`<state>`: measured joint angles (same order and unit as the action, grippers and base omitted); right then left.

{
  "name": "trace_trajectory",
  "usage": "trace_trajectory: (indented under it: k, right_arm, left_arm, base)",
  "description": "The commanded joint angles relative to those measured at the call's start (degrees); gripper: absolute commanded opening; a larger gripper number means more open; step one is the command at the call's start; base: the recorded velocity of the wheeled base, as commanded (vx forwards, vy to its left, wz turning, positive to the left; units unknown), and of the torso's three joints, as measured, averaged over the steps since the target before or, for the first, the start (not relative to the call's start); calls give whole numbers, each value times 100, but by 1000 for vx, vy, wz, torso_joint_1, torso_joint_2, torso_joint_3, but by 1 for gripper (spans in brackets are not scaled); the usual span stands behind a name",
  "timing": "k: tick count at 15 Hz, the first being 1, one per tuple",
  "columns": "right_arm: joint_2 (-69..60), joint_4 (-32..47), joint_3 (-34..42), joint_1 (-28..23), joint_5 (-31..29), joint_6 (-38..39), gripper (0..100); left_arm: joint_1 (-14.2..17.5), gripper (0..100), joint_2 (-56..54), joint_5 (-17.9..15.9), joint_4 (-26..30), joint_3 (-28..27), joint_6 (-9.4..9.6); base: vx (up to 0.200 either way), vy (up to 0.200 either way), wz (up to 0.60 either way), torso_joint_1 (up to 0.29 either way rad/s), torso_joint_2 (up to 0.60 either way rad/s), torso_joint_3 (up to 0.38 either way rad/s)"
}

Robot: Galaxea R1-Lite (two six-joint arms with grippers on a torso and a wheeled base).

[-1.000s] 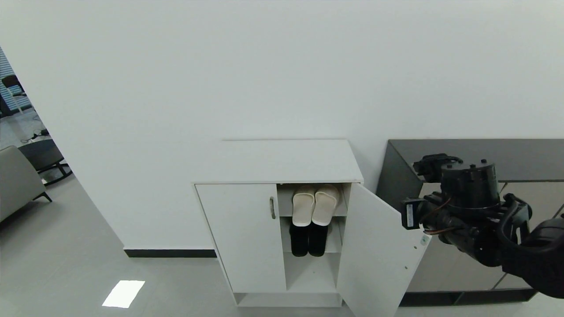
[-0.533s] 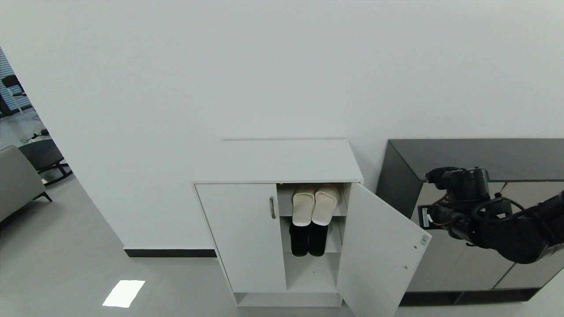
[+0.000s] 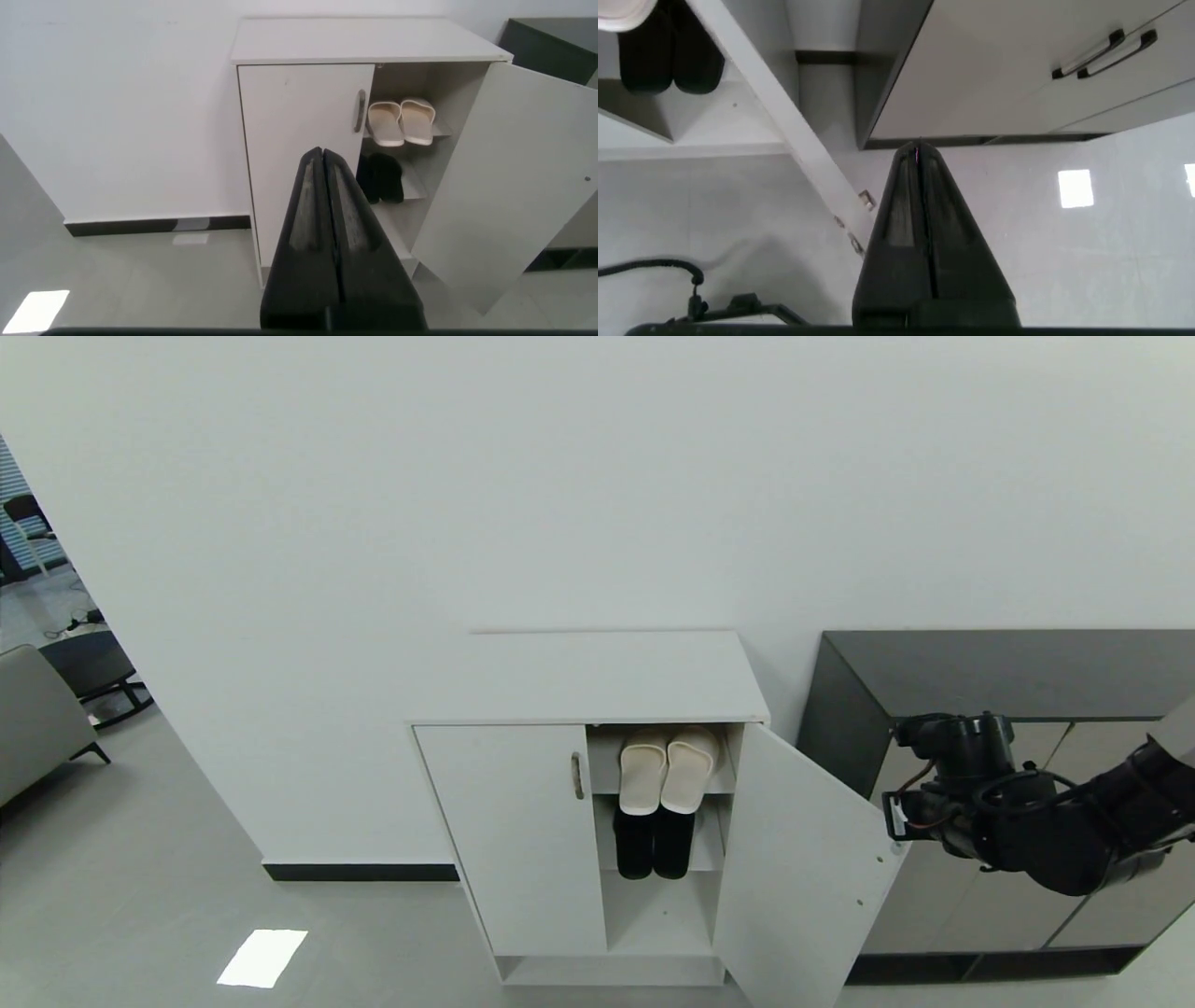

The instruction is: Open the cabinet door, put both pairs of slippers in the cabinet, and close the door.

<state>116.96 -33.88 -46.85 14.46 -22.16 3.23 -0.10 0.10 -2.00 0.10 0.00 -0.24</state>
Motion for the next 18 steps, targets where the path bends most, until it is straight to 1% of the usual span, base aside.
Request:
trace_trajectory:
  k: [1,6,9,12,16,17,18]
  right_arm:
    - [170,-66,-17,-13,-7,2,0]
    - [266,-137,-9,-13,10,2,0]
    - [178,-145,97,180,19,2,0]
    - [-164,-137,396,681,28,2,0]
    - [-1035,-137,870,1903,10,64,0]
    - [-1193,-137,932,2079,-16,64,0]
    - [-1254,-119,949,2105,-34,46,0]
  left_arm:
    - [1,0,-1,-2,-1,0,-2]
    - [1,0,-1,7,-1,0,-28]
    - [1,0,-1,7,-1,0,-28]
    - [1,0,-1,7,-1,0,-28]
    - [1,0,-1,7,-1,0,-28]
    - [1,0,-1,7,-1,0,-28]
    - [1,0,-1,7,-1,0,-28]
  base:
    - [0,0,0,0,0,0]
    - [0,0,0,0,0,0]
    - [0,0,0,0,0,0]
    - [0,0,0,0,0,0]
    - [0,0,0,0,0,0]
    - [0,0,0,0,0,0]
    - [0,0,0,0,0,0]
